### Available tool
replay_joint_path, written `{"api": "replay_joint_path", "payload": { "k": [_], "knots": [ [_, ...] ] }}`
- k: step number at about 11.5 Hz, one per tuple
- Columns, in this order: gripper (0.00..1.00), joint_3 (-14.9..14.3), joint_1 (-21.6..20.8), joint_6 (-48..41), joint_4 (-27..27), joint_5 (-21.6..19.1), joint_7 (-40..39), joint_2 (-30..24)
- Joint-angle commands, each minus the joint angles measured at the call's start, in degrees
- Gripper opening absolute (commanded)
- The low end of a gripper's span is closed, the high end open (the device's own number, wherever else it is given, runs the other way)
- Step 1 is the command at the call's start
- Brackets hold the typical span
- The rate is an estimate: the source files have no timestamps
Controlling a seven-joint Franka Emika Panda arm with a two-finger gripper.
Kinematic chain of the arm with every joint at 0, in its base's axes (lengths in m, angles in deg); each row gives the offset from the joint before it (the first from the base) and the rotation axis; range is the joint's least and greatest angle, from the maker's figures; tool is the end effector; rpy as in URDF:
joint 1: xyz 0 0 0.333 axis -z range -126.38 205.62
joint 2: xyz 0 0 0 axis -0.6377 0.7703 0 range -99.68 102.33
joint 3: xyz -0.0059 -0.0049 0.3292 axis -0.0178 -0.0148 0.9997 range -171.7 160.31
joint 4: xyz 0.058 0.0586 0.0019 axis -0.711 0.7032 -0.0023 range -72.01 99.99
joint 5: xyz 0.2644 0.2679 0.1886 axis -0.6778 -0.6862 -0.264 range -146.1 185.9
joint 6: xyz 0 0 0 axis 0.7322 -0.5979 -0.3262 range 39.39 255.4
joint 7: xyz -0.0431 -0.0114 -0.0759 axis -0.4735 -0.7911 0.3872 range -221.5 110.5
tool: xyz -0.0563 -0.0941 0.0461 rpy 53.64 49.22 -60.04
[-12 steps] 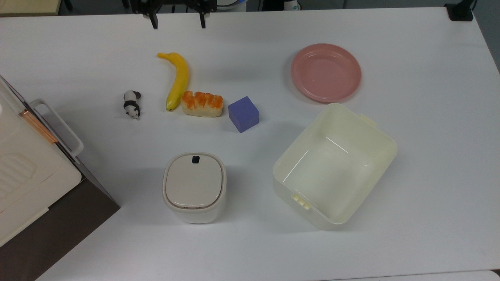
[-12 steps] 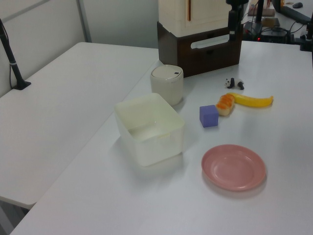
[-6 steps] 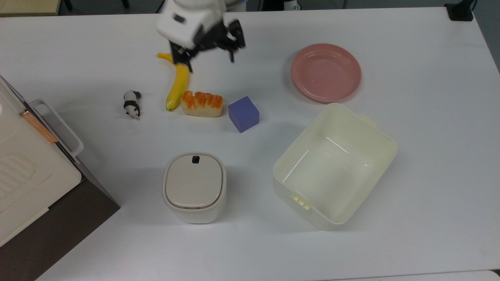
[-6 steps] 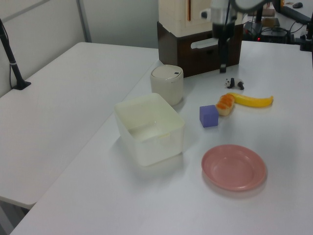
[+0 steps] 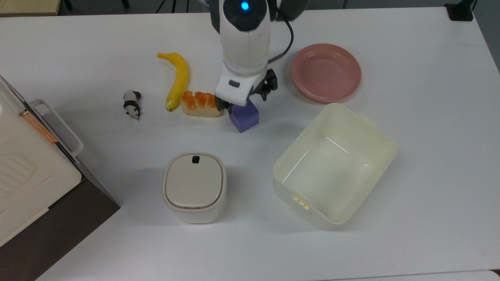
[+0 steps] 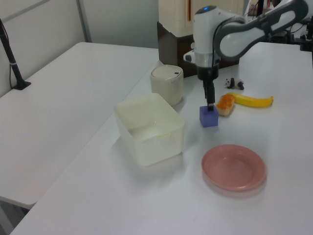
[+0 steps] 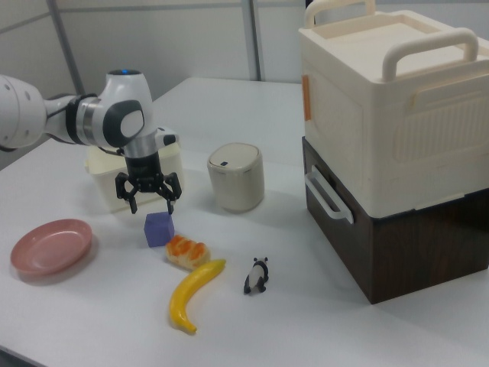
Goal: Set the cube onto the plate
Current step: 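Lower the gripper over the purple cube and close on it, then lift the purple cube and carry it over the pink plate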
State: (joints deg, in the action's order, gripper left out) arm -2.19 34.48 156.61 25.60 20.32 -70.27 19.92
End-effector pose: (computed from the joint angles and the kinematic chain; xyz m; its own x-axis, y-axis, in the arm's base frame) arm 0.6539 0.0962 0.3580 0.9151 0.3982 -0.0634 0.3971 -0.9173 -0.0303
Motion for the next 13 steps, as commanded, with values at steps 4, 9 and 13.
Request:
{"api": "replay_joint_path", "payload": {
  "k": [4,9,13],
  "knots": [
    [0.44,-0.5,-2.3,3.1,0.1,8.5,0.5,4.5],
    [0.35,4.9,-2.4,-5.6,0.5,8.4,2.5,-0.3],
    [0.36,15.3,-3.1,-7.7,0.3,8.5,10.4,-1.3]
  ]
}}
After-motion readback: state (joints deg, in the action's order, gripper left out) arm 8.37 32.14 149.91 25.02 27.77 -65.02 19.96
